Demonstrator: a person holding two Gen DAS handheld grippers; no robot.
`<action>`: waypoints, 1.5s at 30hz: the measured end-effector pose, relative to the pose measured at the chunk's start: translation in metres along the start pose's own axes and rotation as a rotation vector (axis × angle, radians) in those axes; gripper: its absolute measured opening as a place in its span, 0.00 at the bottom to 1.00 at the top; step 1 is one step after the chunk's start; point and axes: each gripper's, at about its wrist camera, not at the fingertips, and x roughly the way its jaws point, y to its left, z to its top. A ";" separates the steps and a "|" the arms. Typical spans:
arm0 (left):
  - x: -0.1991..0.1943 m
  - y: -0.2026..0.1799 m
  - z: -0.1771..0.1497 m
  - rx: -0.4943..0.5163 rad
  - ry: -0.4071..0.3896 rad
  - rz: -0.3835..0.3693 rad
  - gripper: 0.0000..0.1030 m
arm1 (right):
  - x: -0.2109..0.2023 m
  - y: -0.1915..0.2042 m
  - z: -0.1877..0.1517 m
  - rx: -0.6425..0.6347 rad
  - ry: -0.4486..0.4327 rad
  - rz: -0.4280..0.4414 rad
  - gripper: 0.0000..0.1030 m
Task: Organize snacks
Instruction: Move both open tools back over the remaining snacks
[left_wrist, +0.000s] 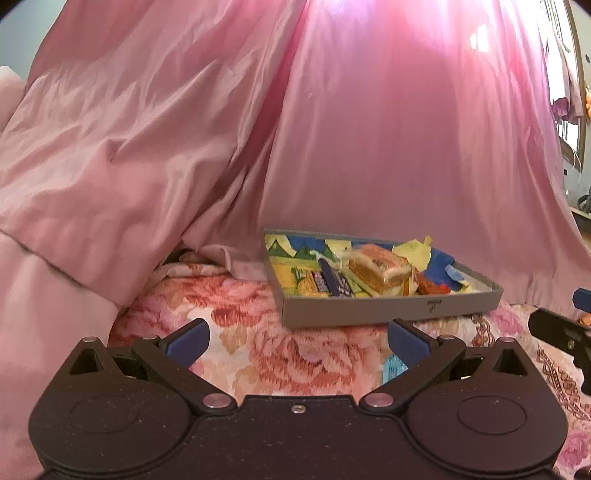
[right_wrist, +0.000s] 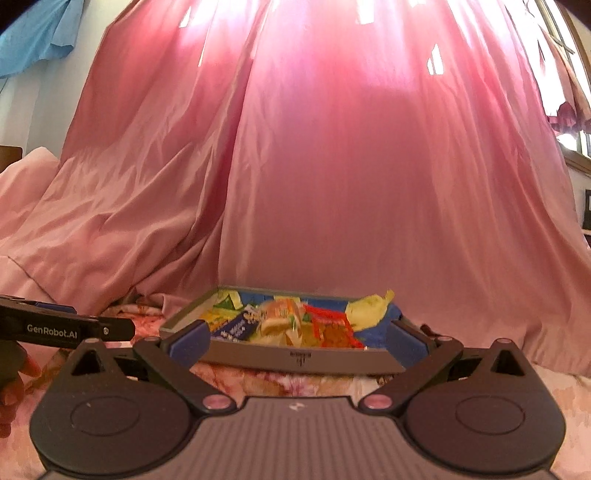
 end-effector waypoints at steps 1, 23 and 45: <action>-0.001 0.000 -0.002 0.001 0.004 0.001 0.99 | -0.002 0.000 -0.002 -0.001 0.006 0.002 1.00; -0.015 -0.003 -0.061 0.134 0.143 -0.045 0.99 | -0.033 0.014 -0.070 0.000 0.202 0.032 1.00; -0.010 -0.003 -0.100 0.221 0.253 -0.045 0.99 | -0.024 0.025 -0.108 0.009 0.369 -0.003 1.00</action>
